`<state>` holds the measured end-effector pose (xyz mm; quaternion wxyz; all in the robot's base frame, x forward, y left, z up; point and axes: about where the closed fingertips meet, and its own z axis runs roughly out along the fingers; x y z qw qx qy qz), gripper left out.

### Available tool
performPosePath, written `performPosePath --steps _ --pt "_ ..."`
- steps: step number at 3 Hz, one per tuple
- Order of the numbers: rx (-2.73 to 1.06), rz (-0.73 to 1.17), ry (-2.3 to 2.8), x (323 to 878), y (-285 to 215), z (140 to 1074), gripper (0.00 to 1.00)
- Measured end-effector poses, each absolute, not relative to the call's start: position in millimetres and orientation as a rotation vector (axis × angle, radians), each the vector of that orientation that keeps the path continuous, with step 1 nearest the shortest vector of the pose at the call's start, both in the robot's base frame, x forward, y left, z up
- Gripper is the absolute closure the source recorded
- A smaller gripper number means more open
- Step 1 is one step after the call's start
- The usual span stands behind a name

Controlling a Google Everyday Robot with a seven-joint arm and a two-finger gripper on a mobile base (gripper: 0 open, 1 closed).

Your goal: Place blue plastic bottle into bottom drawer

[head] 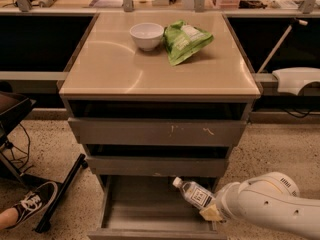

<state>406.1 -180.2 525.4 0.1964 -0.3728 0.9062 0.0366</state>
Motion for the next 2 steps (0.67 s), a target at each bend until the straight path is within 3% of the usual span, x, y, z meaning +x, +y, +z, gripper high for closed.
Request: performPosePath --steps 2 --pt "-0.924 0.341 2.464 420.0 -161.1 470.7 1.0"
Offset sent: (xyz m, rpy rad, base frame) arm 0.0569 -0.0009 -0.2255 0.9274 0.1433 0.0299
